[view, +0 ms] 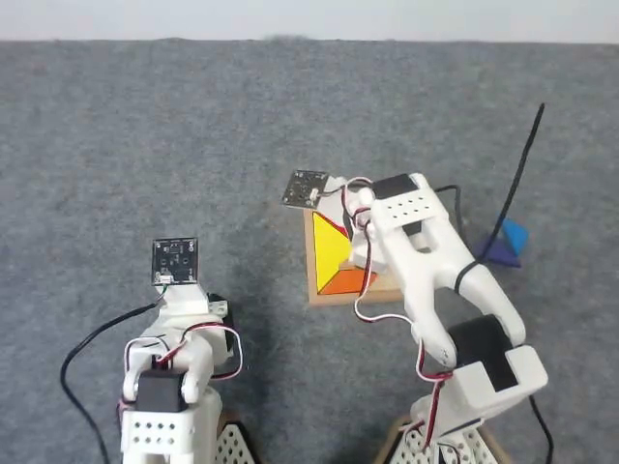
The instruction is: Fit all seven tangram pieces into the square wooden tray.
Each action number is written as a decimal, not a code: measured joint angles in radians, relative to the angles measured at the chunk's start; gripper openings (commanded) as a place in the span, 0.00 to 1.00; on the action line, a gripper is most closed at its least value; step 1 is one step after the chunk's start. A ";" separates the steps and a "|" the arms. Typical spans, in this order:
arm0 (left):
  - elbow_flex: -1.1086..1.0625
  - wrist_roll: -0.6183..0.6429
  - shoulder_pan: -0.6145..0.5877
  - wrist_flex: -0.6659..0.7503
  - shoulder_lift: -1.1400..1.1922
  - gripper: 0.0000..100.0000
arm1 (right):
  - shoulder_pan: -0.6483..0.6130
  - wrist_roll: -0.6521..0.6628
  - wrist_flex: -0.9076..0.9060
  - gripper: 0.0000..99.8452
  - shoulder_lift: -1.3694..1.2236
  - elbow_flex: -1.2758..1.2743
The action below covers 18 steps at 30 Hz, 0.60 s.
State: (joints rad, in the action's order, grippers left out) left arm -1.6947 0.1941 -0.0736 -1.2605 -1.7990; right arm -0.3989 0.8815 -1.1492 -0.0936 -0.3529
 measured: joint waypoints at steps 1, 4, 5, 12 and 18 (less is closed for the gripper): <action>0.000 0.000 0.000 0.000 0.000 0.01 | 0.002 -0.002 0.009 0.17 0.000 -0.011; 0.000 0.000 0.000 0.000 0.000 0.01 | 0.003 0.000 0.037 0.17 0.000 -0.028; 0.000 0.000 0.000 0.000 0.000 0.01 | 0.006 0.000 0.041 0.17 0.000 -0.029; 0.000 0.000 0.000 0.000 0.000 0.01 | 0.006 0.006 0.051 0.17 0.000 -0.029; 0.000 0.000 0.000 0.000 0.000 0.01 | 0.040 0.006 0.072 0.17 -0.051 -0.028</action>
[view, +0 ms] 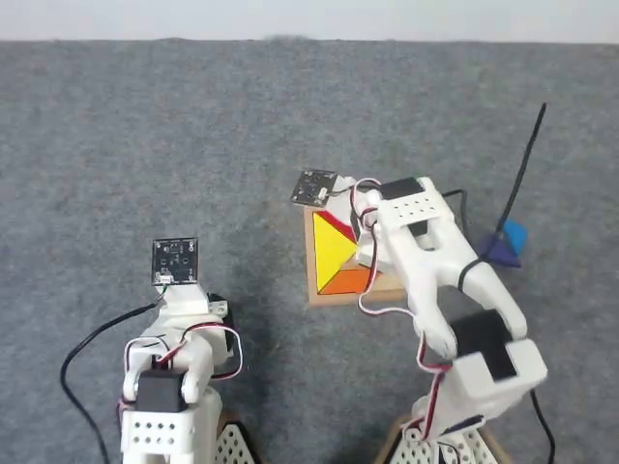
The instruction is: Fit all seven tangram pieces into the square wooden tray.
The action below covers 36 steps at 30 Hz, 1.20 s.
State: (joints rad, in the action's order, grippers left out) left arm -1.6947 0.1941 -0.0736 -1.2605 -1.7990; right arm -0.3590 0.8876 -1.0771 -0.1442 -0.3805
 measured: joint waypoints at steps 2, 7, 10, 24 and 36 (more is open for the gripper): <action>0.000 0.000 0.000 0.000 0.000 0.01 | 0.009 0.002 0.000 0.17 -0.035 0.017; 0.000 0.000 0.000 0.000 0.000 0.01 | 0.015 0.003 0.000 0.17 -0.049 0.043; 0.000 0.000 0.000 0.000 0.000 0.01 | 0.014 0.002 -0.009 0.17 -0.034 0.043; 0.000 0.000 0.000 0.000 0.000 0.01 | 0.175 -0.091 -0.089 0.17 0.488 -0.184; 0.000 0.000 0.000 0.000 0.000 0.01 | 0.299 -0.302 -0.003 0.26 0.123 0.063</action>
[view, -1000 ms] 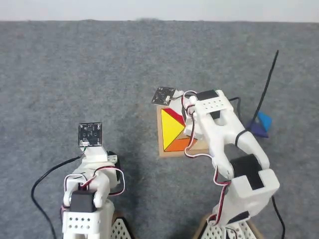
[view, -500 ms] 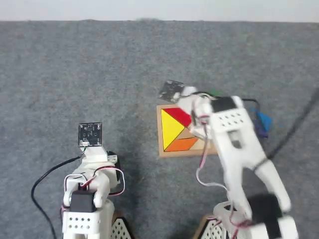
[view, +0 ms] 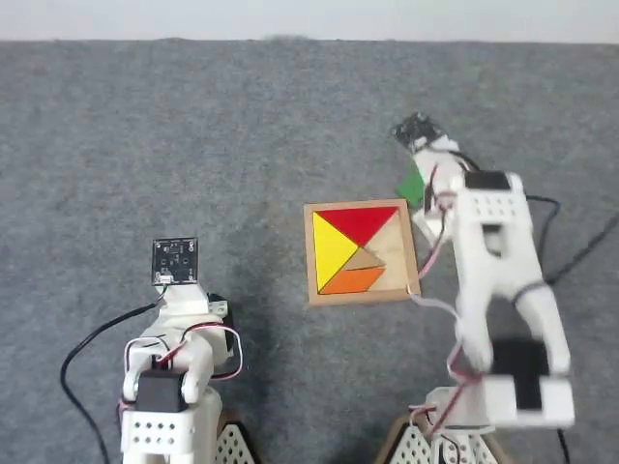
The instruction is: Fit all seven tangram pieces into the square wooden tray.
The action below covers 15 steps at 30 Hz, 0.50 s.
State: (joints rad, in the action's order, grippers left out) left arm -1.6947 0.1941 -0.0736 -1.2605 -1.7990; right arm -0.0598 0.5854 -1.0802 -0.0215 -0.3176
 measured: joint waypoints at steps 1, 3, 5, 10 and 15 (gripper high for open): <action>0.000 0.000 0.000 0.000 0.000 0.01 | -0.009 0.000 -0.005 0.26 -0.057 0.057; 0.000 0.000 0.000 0.000 0.000 0.01 | -0.031 0.000 -0.028 0.26 -0.167 0.176; 0.000 0.000 0.000 0.000 0.000 0.01 | -0.051 0.003 -0.063 0.27 -0.273 0.296; 0.000 0.000 0.000 0.000 0.000 0.01 | -0.086 0.006 -0.118 0.27 -0.511 0.577; 0.000 0.000 0.000 0.000 0.000 0.01 | -0.094 0.009 -0.133 0.27 -0.687 0.753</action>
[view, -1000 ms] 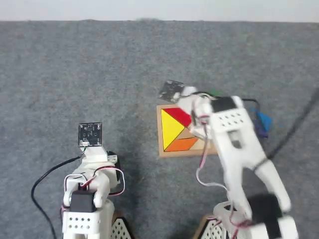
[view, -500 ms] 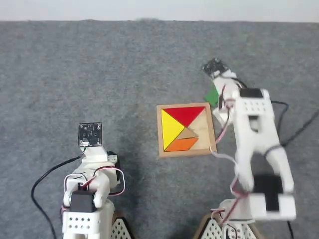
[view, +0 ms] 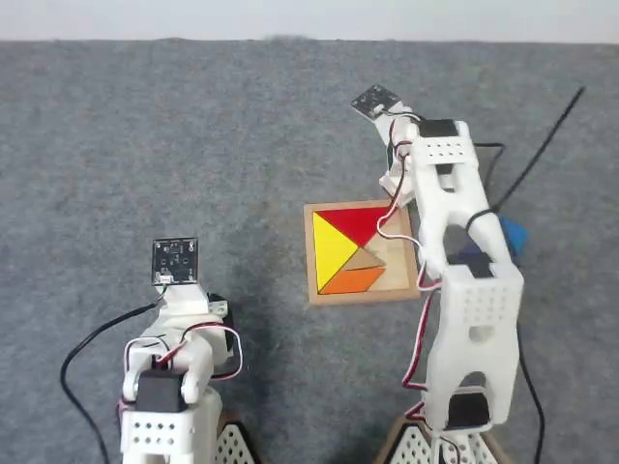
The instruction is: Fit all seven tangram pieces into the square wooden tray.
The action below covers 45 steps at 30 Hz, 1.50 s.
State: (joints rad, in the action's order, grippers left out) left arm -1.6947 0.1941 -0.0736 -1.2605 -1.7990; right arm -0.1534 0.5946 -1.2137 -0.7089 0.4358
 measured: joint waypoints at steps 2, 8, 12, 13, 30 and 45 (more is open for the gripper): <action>0.000 0.000 0.000 0.000 0.000 0.01 | 0.000 0.000 0.005 0.27 -0.038 0.044; 0.000 0.000 0.000 0.000 0.000 0.01 | 0.031 -0.002 0.006 0.27 -0.091 0.080; 0.000 0.000 0.000 0.000 0.000 0.01 | 0.058 0.020 0.005 0.26 -0.091 0.081; 0.000 0.000 0.000 0.000 0.000 0.01 | 0.064 0.023 0.003 0.24 -0.091 0.081; 0.000 0.000 0.000 0.000 0.000 0.01 | 0.104 0.026 -0.121 0.01 -0.074 0.104; 0.000 0.000 0.000 0.000 0.000 0.01 | 0.012 0.020 -0.399 0.01 0.370 0.014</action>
State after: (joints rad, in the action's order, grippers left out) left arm -1.6947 0.1941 -0.0736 -1.2605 -1.7990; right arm -0.1412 0.6145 -1.6126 -0.3391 0.4496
